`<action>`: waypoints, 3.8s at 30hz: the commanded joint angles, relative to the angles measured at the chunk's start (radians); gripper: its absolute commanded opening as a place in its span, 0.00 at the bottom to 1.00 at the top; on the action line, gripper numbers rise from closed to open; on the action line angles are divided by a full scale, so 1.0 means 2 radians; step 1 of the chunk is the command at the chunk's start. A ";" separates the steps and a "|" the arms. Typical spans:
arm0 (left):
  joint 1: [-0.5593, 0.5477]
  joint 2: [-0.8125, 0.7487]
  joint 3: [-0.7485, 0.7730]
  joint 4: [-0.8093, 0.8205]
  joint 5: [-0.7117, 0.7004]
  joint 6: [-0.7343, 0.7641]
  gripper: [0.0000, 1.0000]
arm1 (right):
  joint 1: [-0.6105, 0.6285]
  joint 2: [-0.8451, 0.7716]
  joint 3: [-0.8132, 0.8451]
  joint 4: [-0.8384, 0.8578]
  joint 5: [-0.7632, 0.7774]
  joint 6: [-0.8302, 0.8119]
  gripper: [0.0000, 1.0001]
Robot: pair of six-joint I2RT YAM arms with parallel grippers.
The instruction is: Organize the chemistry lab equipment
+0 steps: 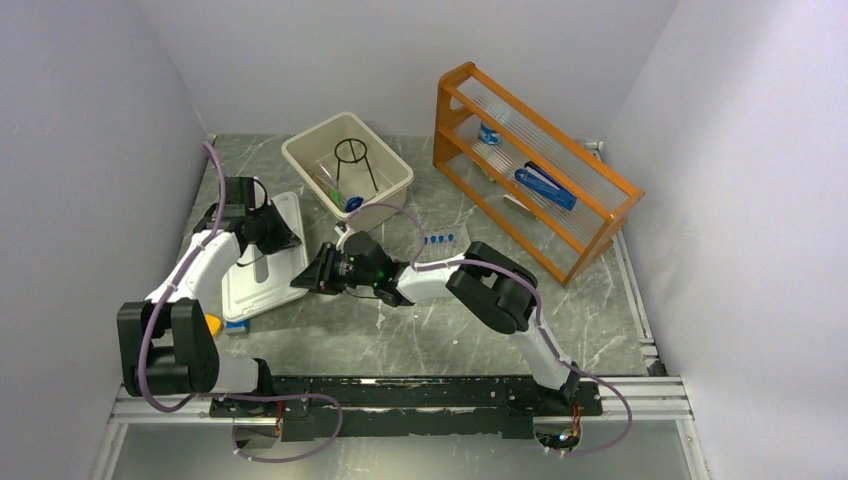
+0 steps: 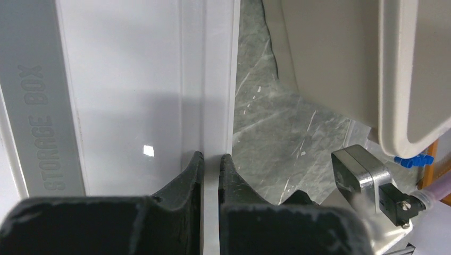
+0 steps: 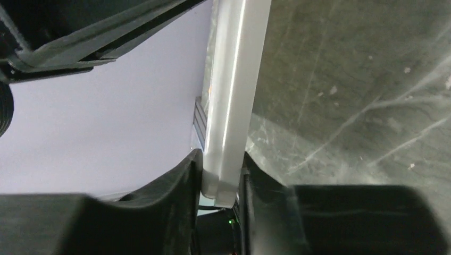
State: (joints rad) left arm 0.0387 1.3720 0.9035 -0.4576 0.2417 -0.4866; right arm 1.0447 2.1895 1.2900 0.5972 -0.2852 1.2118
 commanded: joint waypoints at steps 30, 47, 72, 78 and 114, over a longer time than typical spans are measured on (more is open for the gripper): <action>0.001 -0.136 0.243 -0.127 -0.083 0.032 0.71 | -0.182 -0.223 -0.005 -0.091 -0.167 -0.071 0.00; 0.001 0.005 0.129 0.042 0.025 -0.052 0.67 | -0.284 -0.148 0.024 -0.140 -0.201 -0.038 0.21; 0.001 0.037 0.116 0.089 0.078 -0.061 0.66 | -0.284 -0.198 0.077 -0.368 0.075 -0.233 0.73; 0.001 0.050 0.128 0.079 0.075 -0.052 0.67 | -0.274 -0.222 0.057 -0.356 0.093 -0.268 0.79; -0.016 0.102 0.162 0.068 0.048 -0.011 0.69 | -0.143 -0.189 0.080 -0.446 0.284 -0.361 0.33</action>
State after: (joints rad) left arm 0.0151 1.5551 1.1904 -0.3244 0.3706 -0.5373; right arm 0.7605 1.7927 1.3922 -0.2890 0.2295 0.5423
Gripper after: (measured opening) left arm 0.680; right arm 0.335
